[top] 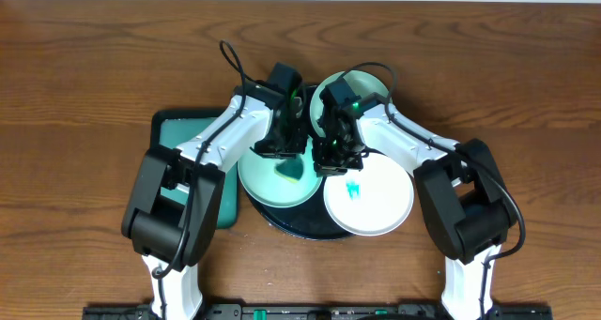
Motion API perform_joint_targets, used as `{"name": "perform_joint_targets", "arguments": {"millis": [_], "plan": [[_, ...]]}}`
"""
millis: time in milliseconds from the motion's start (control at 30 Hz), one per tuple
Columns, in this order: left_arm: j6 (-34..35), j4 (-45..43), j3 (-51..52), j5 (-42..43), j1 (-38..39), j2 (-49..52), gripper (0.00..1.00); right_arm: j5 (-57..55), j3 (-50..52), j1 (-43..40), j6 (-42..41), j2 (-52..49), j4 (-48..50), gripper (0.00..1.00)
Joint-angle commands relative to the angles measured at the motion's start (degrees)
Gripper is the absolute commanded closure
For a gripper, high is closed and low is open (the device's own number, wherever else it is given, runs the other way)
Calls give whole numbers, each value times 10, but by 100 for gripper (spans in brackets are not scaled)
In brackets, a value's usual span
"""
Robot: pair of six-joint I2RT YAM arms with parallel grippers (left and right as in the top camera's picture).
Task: Clean dirty plates on tray and stack at the side
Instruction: 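Scrub the held plate's face with the sponge in the left gripper, then return the sponge with the left gripper to the soapy tray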
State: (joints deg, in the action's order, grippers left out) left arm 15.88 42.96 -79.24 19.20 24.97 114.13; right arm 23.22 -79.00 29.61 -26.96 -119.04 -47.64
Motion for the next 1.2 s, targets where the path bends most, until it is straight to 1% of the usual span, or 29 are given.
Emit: {"name": "perform_joint_targets", "arguments": {"millis": [0, 133, 267, 433, 533, 767, 833, 900, 933, 1067, 1167], "plan": [[-25, -13, -6, 18, -1, 8, 93, -37, 21, 7, 13, -31, -17, 99], [3, 6, -6, -73, -25, 8, 93, -37, 21, 7, 13, -31, -20, 99], [29, 47, -6, -171, -58, 8, 93, -38, 21, 7, 13, -31, -19, 99], [29, 70, -6, -200, -90, 5, 93, -46, 21, 7, 13, -31, -19, 99], [30, 74, -6, -221, -91, 2, 93, -50, 21, 7, 13, -31, -20, 99], [86, 124, -6, -336, -73, 1, 93, -50, 21, 7, 13, -31, -19, 99], [100, 137, -6, -354, -65, 1, 93, -50, 21, 7, 13, -31, -19, 99], [94, 147, -6, -328, -52, 1, 93, -50, 21, 7, 13, -31, -19, 99], [82, 148, -6, -301, -47, 1, 93, -50, 21, 7, 13, -31, -19, 99], [-1, 148, -6, -106, -20, 1, 93, -50, 21, 7, 13, -31, -15, 99], [-19, 147, -6, -10, 5, 1, 93, -50, 21, 7, 9, -31, -14, 99]]}}
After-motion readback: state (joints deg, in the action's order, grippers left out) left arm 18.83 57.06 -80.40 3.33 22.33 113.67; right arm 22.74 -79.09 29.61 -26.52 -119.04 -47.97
